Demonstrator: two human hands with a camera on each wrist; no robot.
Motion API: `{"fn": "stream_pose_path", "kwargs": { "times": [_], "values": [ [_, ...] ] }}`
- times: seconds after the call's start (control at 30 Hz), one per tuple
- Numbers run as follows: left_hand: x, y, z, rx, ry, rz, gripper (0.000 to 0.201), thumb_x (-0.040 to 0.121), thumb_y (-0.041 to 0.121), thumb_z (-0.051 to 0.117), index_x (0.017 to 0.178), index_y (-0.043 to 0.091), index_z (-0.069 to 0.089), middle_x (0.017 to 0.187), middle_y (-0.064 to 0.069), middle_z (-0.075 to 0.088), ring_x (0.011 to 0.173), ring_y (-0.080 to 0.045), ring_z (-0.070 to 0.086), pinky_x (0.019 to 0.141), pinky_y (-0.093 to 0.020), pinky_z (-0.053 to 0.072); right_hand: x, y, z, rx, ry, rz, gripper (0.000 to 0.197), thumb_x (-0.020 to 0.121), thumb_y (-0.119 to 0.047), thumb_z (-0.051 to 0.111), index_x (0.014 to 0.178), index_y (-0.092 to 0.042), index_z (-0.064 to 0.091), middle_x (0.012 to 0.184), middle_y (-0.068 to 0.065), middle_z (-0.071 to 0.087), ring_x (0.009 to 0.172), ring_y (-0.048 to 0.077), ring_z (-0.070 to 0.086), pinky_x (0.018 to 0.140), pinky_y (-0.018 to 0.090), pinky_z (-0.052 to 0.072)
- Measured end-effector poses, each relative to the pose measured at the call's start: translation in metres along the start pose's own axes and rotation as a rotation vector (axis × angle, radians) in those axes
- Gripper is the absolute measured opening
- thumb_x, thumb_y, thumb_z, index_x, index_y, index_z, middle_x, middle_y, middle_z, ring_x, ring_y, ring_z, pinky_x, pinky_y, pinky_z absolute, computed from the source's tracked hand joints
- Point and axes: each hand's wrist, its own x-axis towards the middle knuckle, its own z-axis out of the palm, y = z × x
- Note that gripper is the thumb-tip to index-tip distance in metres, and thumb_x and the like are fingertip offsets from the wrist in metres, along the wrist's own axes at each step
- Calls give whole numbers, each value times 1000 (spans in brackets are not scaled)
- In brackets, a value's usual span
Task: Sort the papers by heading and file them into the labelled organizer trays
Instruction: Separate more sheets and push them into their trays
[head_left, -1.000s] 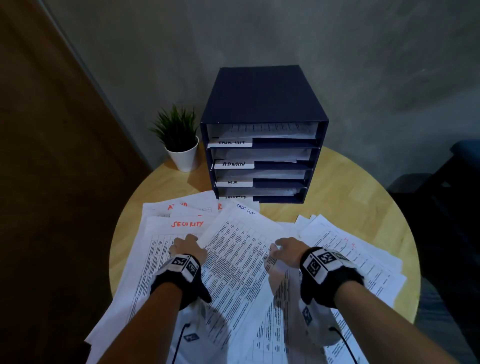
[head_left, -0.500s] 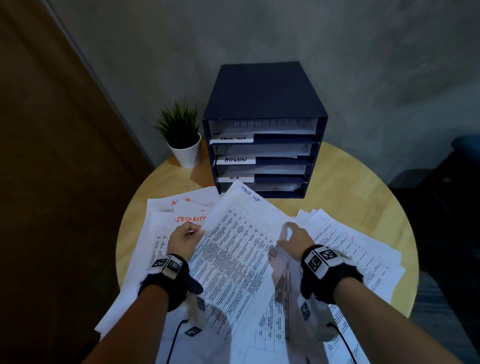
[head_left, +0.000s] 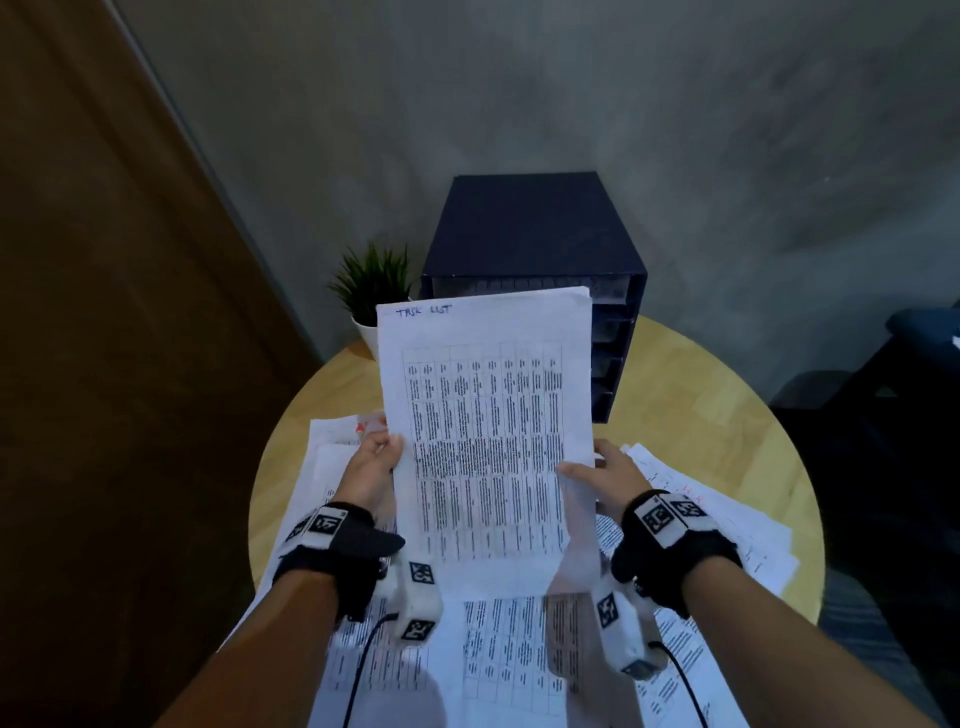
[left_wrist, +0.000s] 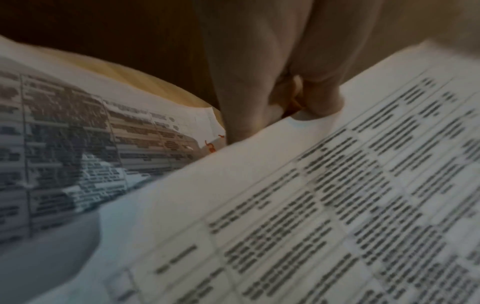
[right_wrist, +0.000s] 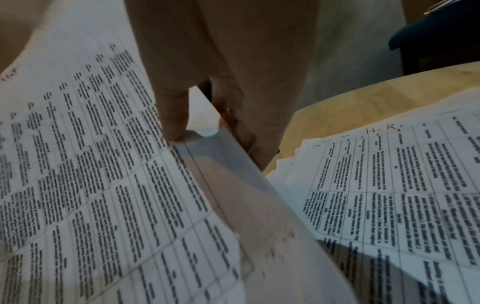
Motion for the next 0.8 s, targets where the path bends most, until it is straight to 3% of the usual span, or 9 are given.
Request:
{"fn": "stream_pose_path", "kwargs": {
  "times": [0.07, 0.13, 0.27, 0.37, 0.43, 0.57, 0.63, 0.73, 0.8],
  "values": [
    [1, 1, 3, 32, 12, -27, 14, 100, 7, 38, 94, 6, 50, 101, -12, 57, 96, -23, 54, 93, -37, 44, 0, 2, -2, -23, -56, 30, 39, 90, -15, 61, 128, -7, 54, 125, 18, 60, 116, 36, 57, 101, 54, 44],
    [1, 1, 9, 62, 24, -34, 9, 99, 4, 40, 104, 4, 48, 105, -15, 55, 93, -23, 54, 89, -37, 44, 0, 5, -5, -45, -78, 49, 35, 94, -14, 55, 128, -5, 55, 127, 19, 59, 117, 37, 56, 103, 55, 42],
    [2, 3, 19, 120, 40, -39, 23, 96, -6, 40, 83, 13, 44, 91, -12, 55, 92, -23, 53, 84, -35, 46, 1, 7, -11, -121, -105, 74, 43, 97, -16, 49, 138, -8, 44, 132, 14, 56, 119, 33, 54, 106, 48, 41],
    [0, 10, 28, 137, 20, -12, 24, 95, -7, 41, 81, 13, 45, 98, -15, 56, 92, -23, 53, 91, -39, 46, 4, 6, -17, -125, -79, 68, 40, 97, -16, 49, 135, -6, 47, 110, 8, 58, 108, 29, 55, 103, 45, 42],
    [-1, 17, 33, 203, 26, 26, 20, 95, -5, 43, 84, 12, 45, 93, -12, 56, 90, -22, 52, 81, -30, 47, 5, 4, -22, -78, -81, 56, 39, 96, -14, 49, 134, -3, 48, 100, 4, 60, 105, 29, 55, 99, 45, 43],
    [3, 36, 42, 325, -26, 73, 24, 95, 0, 45, 78, 17, 45, 89, -10, 56, 80, -20, 51, 75, -29, 42, -2, -12, -36, 59, -84, 41, 42, 96, -8, 48, 138, -3, 44, 132, 13, 55, 124, 34, 51, 111, 49, 36],
    [7, 48, 48, 312, -55, 87, 24, 95, -3, 44, 77, 14, 46, 84, -9, 58, 73, -17, 53, 71, -28, 45, -3, -22, -42, 112, -63, 7, 40, 96, -7, 47, 136, -2, 45, 124, 13, 60, 114, 31, 56, 109, 47, 38],
    [22, 65, 61, 190, -78, 63, 13, 95, -4, 43, 96, 7, 50, 101, -19, 58, 82, -25, 57, 83, -41, 50, 4, -37, -50, 207, -10, -65, 35, 97, -9, 46, 132, -3, 48, 70, -9, 69, 61, 2, 66, 90, 39, 46],
    [34, 74, 67, 129, -89, 24, 21, 96, -2, 43, 116, 2, 47, 112, -20, 56, 87, -27, 58, 84, -41, 49, 12, -47, -53, 242, 58, -102, 33, 97, -11, 46, 130, -4, 50, 78, -4, 71, 61, 0, 68, 85, 40, 50]
  ]
}}
